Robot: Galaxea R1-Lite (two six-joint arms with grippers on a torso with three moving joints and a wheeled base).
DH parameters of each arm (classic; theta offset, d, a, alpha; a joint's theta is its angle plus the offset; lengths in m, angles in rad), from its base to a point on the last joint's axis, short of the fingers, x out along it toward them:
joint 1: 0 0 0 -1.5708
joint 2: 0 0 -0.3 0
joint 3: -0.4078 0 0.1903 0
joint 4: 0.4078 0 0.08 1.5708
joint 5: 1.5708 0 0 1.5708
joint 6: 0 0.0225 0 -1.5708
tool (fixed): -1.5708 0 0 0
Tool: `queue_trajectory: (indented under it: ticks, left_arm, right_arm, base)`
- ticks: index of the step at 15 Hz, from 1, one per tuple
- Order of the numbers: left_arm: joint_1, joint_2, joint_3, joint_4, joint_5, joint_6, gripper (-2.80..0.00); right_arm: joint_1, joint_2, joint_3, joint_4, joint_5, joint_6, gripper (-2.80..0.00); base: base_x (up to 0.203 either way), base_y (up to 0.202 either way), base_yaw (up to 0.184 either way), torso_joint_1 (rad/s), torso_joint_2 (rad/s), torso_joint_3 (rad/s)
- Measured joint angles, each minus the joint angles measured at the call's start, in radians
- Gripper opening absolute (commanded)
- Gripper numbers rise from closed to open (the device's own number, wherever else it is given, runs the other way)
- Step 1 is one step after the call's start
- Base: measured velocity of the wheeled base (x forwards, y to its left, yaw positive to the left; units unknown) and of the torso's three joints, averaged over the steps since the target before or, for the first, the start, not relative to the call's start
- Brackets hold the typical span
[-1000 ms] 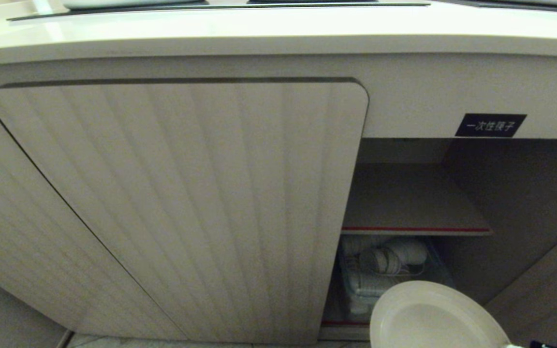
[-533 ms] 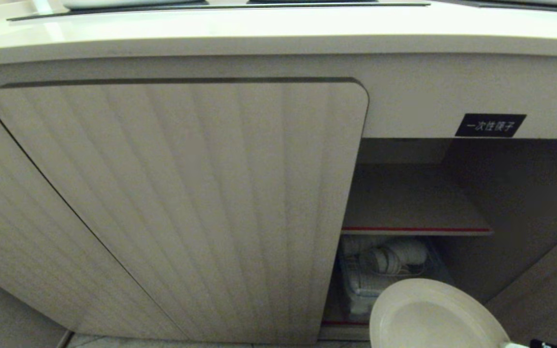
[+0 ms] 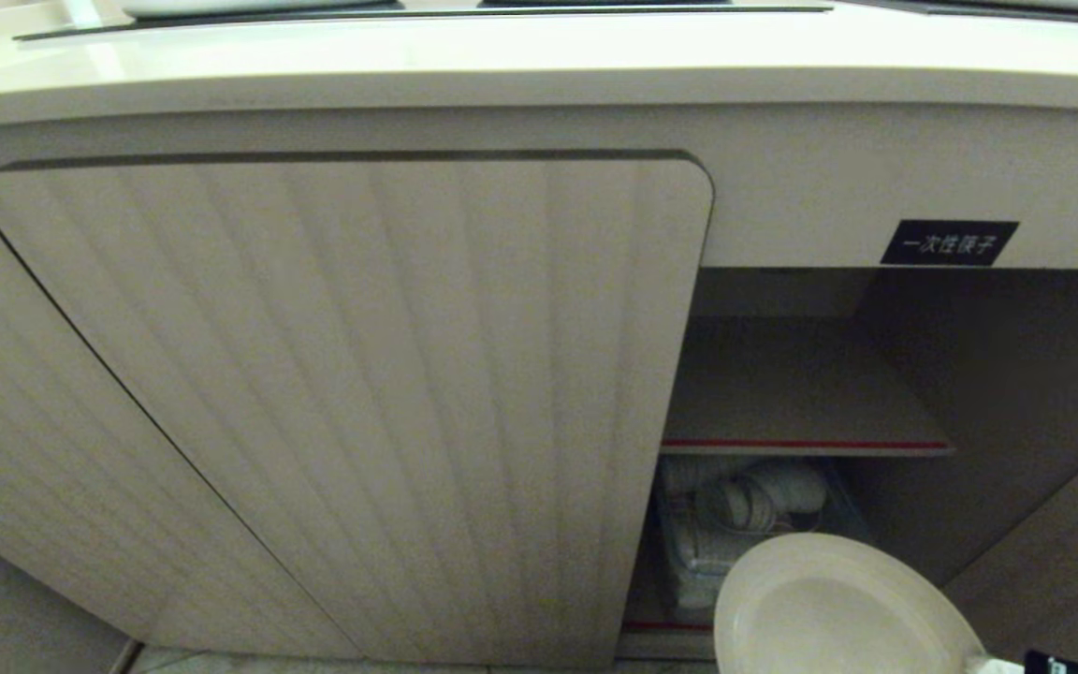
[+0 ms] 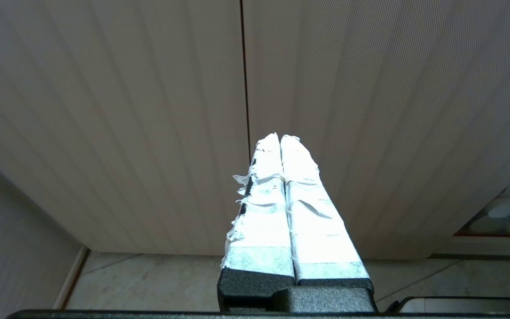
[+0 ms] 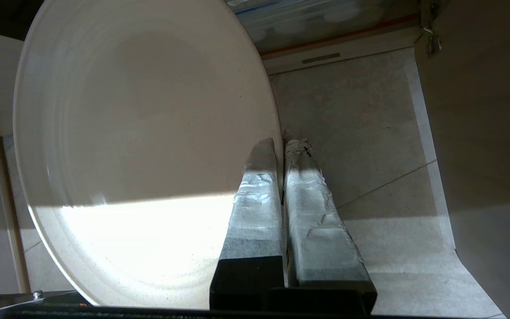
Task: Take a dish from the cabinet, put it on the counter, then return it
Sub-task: Place it on the table
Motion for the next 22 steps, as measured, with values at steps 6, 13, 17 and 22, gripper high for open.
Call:
queue_trajectory:
  ticks: [6, 13, 17, 22]
  left_arm:
    - [0.000, 0.000, 0.000, 0.000, 0.000, 0.000, -2.80]
    - [0.000, 0.000, 0.000, 0.000, 0.000, 0.000, -2.80]
    - [0.000, 0.000, 0.000, 0.000, 0.000, 0.000, -2.80]
    - [0.000, 0.000, 0.000, 0.000, 0.000, 0.000, -2.80]
  right_arm:
    - [0.000, 0.000, 0.004, 0.000, 0.000, -0.002, -2.80]
    - [0.001, 0.001, 0.002, 0.000, 0.004, 0.001, -2.80]
    - [0.019, -0.005, 0.004, 0.000, 0.005, 0.003, -2.80]
    - [0.044, -0.012, 0.004, 0.000, 0.005, 0.005, -2.80]
  base:
    - [0.000, 0.000, 0.000, 0.000, 0.00, 0.000]
    - [0.000, 0.000, 0.000, 0.000, 0.00, 0.000]
    - [0.000, 0.000, 0.000, 0.000, 0.00, 0.000]
    - [0.000, 0.000, 0.000, 0.000, 0.00, 0.000]
